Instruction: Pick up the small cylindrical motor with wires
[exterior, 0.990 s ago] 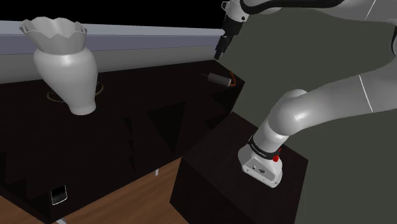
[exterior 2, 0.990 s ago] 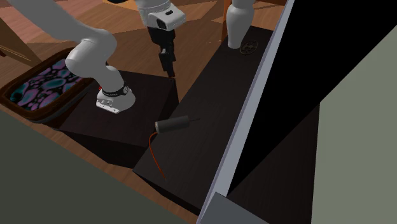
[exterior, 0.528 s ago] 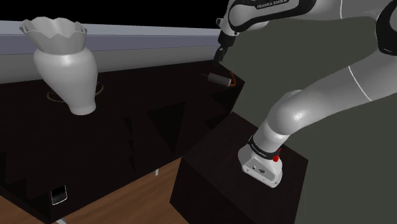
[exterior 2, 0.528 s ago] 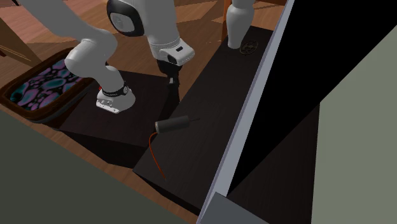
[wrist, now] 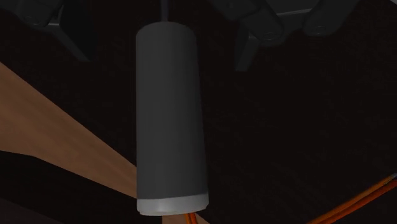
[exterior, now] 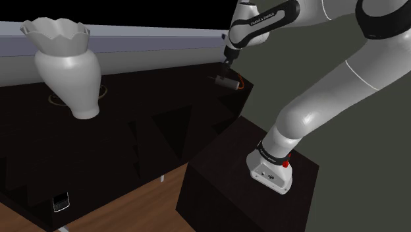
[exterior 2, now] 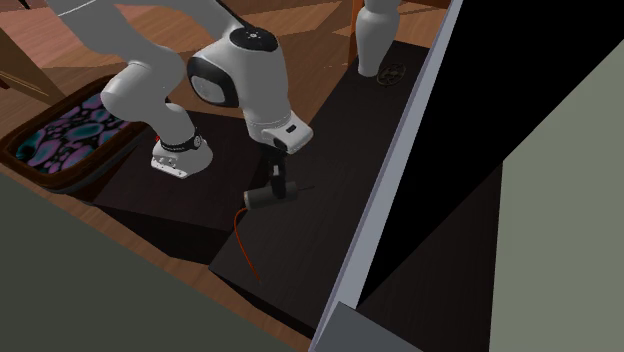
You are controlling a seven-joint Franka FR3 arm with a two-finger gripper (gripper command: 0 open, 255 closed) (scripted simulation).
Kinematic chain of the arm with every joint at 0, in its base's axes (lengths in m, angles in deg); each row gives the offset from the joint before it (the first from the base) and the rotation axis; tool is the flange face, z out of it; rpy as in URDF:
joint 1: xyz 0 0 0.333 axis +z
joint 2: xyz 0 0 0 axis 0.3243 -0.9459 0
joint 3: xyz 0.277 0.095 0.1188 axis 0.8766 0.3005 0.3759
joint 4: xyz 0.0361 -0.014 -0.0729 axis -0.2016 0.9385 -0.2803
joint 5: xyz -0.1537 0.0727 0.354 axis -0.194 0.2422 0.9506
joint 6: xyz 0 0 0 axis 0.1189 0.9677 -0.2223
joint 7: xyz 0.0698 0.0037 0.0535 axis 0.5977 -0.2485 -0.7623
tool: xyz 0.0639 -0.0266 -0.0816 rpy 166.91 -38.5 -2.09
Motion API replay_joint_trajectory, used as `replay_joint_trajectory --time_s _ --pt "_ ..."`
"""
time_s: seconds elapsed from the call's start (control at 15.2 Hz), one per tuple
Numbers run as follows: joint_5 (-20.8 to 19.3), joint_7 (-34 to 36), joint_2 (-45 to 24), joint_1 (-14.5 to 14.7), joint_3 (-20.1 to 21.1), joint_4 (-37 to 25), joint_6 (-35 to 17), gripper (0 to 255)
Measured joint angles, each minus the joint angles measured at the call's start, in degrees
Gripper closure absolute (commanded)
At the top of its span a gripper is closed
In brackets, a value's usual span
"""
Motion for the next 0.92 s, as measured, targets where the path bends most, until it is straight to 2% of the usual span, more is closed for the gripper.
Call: replay_joint_trajectory --time_s 0.46,0.53,0.92 --pt "-0.08 -0.01 -4.13 -0.05 -0.64 2.23 -6.28 0" --pt "-0.09 0.01 -4.28 -0.06 -0.66 2.4 -6.6 255" --pt "-0.11 -0.03 -4.34 -0.07 -0.68 2.5 -6.87 255"
